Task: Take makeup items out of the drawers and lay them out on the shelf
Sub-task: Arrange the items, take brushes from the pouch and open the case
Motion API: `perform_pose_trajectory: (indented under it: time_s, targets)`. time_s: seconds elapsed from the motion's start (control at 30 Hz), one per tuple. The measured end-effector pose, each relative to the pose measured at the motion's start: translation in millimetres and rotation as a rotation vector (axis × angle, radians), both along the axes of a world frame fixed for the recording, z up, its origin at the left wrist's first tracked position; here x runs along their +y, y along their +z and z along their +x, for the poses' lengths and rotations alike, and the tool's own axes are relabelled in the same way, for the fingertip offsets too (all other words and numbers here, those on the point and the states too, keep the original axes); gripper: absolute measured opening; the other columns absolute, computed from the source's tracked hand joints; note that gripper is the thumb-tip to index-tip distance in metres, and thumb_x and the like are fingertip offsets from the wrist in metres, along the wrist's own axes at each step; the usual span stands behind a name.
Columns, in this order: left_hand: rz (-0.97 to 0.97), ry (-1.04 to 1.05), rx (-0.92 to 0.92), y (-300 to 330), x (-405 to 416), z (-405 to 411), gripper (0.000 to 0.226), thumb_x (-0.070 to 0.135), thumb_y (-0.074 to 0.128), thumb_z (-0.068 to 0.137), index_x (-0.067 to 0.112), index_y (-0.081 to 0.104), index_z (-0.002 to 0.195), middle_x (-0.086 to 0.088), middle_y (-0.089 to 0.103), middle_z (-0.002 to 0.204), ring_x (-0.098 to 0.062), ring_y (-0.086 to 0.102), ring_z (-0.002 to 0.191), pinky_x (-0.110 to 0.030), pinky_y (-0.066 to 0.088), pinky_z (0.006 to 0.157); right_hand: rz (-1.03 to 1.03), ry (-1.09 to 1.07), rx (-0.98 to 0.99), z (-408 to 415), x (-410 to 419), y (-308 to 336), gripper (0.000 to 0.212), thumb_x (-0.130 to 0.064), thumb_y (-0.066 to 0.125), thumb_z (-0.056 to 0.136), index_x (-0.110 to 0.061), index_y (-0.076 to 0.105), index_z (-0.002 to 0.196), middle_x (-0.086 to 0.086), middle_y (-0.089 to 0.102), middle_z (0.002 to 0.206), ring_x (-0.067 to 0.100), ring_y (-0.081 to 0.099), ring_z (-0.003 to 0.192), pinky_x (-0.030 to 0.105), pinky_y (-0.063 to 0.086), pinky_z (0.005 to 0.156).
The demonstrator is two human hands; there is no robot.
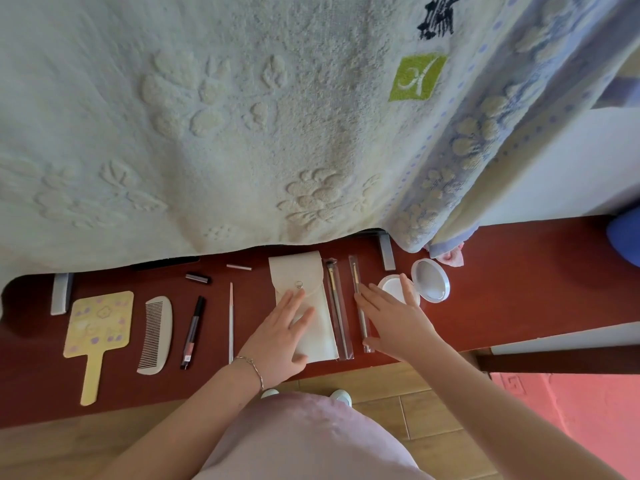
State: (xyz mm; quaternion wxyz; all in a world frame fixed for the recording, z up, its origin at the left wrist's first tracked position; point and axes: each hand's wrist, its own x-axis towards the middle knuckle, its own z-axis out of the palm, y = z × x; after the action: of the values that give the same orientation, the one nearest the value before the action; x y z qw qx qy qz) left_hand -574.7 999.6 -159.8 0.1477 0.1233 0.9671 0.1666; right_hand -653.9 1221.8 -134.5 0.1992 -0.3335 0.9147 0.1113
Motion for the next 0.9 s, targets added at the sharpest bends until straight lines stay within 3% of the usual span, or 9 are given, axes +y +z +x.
perform_pose_trajectory:
  time_s: [0.27, 0.43, 0.47, 0.57, 0.6, 0.7, 0.9]
  targets:
    - [-0.034, -0.016, 0.040, -1.7, -2.2, 1.8, 0.075, 0.034, 0.057, 0.080, 0.017, 0.027, 0.146, -0.010, -0.002, 0.158, -0.025, -0.015, 0.137, -0.037, 0.024, 0.115, -0.006, 0.005, -0.013, 6.0, 2.9, 2.7, 0.078, -0.054, 0.046, 0.090, -0.023, 0.009, 0.150, -0.002, 0.005, 0.160, 0.018, 0.002, 0.147, 0.058, -0.015, 0.108]
    - [-0.084, -0.031, 0.047, -2.3, -7.1, 4.7, 0.077, 0.041, 0.072, 0.060, 0.016, 0.052, 0.130, -0.015, 0.037, 0.148, -0.032, 0.036, 0.135, -0.033, 0.047, 0.096, -0.118, 0.014, 0.020, 8.1, -4.4, 6.1, 0.070, -0.051, 0.039, 0.094, -0.025, 0.008, 0.150, -0.005, 0.005, 0.159, 0.016, 0.002, 0.146, 0.053, -0.020, 0.105]
    - [-0.072, -0.030, 0.057, -2.0, -6.4, 5.8, 0.077, 0.040, 0.071, 0.063, 0.016, 0.050, 0.132, -0.015, 0.034, 0.150, -0.031, 0.032, 0.137, -0.033, 0.046, 0.098, -0.129, 0.023, 0.011, 9.0, -8.0, 5.9, 0.069, -0.050, 0.039, 0.094, -0.025, 0.007, 0.150, -0.006, 0.004, 0.159, 0.016, 0.001, 0.146, 0.053, -0.019, 0.106]
    - [-0.005, -0.012, 0.055, -1.5, -2.4, 7.0, 0.073, 0.032, 0.058, 0.082, 0.017, 0.028, 0.146, -0.009, 0.001, 0.159, -0.023, -0.014, 0.138, -0.033, 0.023, 0.115, -0.133, 0.037, -0.002, 11.3, -18.6, 2.4, 0.069, -0.049, 0.039, 0.094, -0.026, 0.006, 0.150, -0.005, 0.005, 0.159, 0.017, -0.001, 0.146, 0.055, -0.017, 0.109]
    - [0.000, -0.005, 0.045, -1.4, -2.3, 6.8, 0.073, 0.031, 0.054, 0.085, 0.018, 0.022, 0.148, -0.008, -0.007, 0.159, -0.021, -0.022, 0.135, -0.032, 0.017, 0.117, -0.125, 0.041, -0.002, 11.4, -21.1, 1.2, 0.069, -0.049, 0.038, 0.094, -0.027, 0.006, 0.150, -0.005, 0.005, 0.159, 0.017, -0.002, 0.147, 0.056, -0.016, 0.110]
    - [-0.014, -0.019, 0.011, 1.8, -1.5, 6.8, 0.072, 0.032, 0.050, 0.088, 0.020, 0.013, 0.150, -0.006, -0.015, 0.158, -0.018, -0.028, 0.134, -0.031, 0.014, 0.120, -0.113, 0.043, -0.016, 11.7, -22.8, -3.2, 0.068, -0.050, 0.039, 0.094, -0.027, 0.008, 0.150, -0.005, 0.008, 0.159, 0.018, -0.002, 0.147, 0.057, -0.015, 0.111]
    - [-0.035, 0.023, -0.046, 9.7, 1.2, 7.7, 0.070, 0.033, 0.048, 0.089, 0.022, 0.013, 0.149, -0.002, -0.017, 0.158, -0.014, -0.025, 0.139, -0.030, 0.030, 0.116, -0.111, 0.038, -0.012, 12.2, -16.3, -4.5, 0.070, -0.052, 0.040, 0.093, -0.026, 0.008, 0.150, -0.005, 0.009, 0.159, 0.019, -0.002, 0.147, 0.056, -0.016, 0.109]
